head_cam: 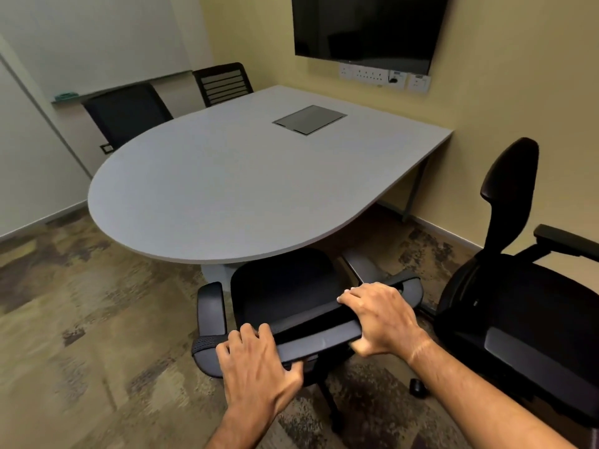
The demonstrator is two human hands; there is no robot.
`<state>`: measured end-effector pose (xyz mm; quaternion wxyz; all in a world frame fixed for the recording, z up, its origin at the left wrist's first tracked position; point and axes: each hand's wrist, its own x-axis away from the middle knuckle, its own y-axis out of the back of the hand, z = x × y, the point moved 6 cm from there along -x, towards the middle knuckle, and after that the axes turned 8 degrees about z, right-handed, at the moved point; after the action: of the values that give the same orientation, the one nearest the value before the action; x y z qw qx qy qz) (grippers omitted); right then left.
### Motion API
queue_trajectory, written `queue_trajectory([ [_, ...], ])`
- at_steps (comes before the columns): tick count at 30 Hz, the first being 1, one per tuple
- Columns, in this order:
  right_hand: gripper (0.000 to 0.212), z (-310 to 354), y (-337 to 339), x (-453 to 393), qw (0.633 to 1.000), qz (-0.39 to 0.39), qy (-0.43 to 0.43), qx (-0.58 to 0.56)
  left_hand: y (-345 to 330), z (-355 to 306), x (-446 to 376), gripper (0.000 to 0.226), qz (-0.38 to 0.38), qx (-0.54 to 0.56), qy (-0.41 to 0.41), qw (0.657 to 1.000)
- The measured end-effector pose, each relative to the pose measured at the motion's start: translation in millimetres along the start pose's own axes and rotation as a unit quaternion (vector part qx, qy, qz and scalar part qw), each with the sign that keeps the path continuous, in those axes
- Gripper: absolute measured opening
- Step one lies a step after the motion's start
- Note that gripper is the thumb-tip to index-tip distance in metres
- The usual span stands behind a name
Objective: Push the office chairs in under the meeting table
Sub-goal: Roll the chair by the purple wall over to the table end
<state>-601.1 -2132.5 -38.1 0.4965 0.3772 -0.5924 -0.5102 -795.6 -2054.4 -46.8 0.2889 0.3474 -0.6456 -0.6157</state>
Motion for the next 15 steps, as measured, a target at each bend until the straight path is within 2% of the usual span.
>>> queue_trajectory([
  [15, 0.059, 50.0, 12.7, -72.9, 0.999, -0.028, 0.016, 0.019, 3.6, 73.1, -60.0, 0.046, 0.008, 0.002, -0.015, 1.000],
])
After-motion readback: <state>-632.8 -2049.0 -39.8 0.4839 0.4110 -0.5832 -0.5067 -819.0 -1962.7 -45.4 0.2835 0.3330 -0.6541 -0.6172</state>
